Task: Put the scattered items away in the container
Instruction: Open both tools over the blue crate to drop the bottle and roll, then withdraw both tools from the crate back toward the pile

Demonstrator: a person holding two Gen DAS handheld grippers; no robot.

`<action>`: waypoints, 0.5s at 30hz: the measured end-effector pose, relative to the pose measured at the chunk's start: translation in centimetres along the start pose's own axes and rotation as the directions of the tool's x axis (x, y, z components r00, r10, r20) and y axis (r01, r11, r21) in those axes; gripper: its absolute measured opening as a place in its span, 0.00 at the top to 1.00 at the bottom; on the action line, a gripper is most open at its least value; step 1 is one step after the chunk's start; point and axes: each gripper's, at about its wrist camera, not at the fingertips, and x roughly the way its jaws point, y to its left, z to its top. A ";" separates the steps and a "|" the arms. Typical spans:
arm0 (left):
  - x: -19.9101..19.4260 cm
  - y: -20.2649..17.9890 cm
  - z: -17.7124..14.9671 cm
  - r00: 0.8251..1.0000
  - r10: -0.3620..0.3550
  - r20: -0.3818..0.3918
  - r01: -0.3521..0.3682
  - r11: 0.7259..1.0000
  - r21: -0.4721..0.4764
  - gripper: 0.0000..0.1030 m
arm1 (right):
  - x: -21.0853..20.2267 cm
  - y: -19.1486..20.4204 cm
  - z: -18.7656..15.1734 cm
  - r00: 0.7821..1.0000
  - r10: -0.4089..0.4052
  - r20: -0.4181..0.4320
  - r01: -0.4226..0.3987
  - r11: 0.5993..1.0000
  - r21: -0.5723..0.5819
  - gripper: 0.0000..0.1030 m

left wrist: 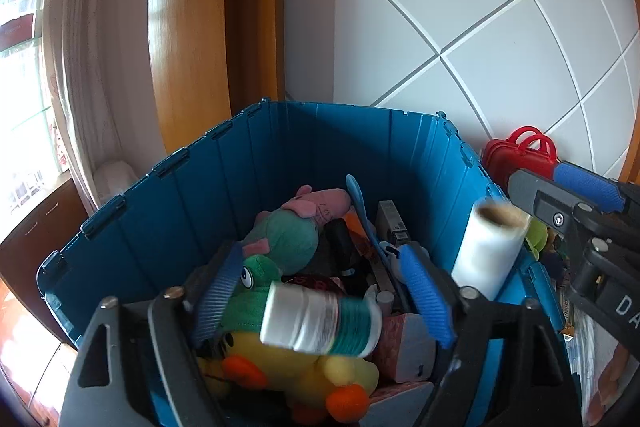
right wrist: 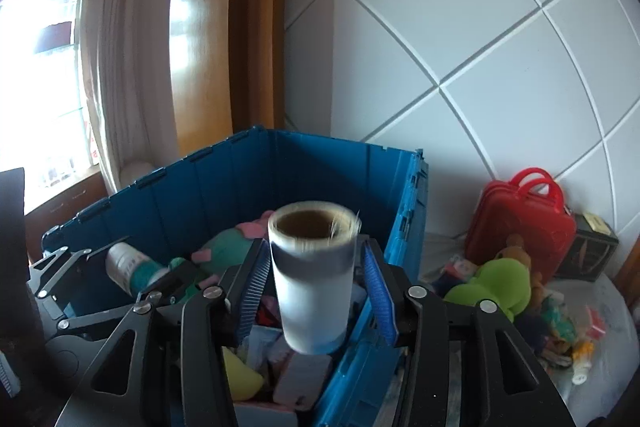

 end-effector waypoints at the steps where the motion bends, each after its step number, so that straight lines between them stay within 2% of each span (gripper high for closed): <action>1: -0.2 0.1 -0.1 1.000 0.000 0.004 0.000 1.000 0.000 0.16 | -0.2 0.1 0.1 1.000 -0.006 0.004 0.006 1.000 -0.001 0.43; 6: -0.7 0.4 -0.4 1.000 -0.013 -0.002 0.013 1.000 -0.003 0.15 | -1.2 0.3 0.0 1.000 -0.026 0.010 0.026 1.000 0.009 0.42; 9: -1.3 0.4 -0.7 1.000 -0.020 0.001 0.020 1.000 0.001 0.11 | -1.8 0.2 -0.4 0.999 -0.034 0.012 0.034 0.999 0.020 0.36; 12: -2.0 0.3 -0.8 0.999 -0.027 0.017 0.027 1.000 0.003 0.08 | -2.7 0.1 -0.6 0.999 -0.041 0.019 0.041 0.999 0.029 0.35; 15: -3.2 0.0 -1.0 0.998 -0.044 0.039 0.044 0.999 0.003 0.08 | -3.9 -0.5 -0.8 0.998 -0.050 0.035 0.048 0.998 0.047 0.26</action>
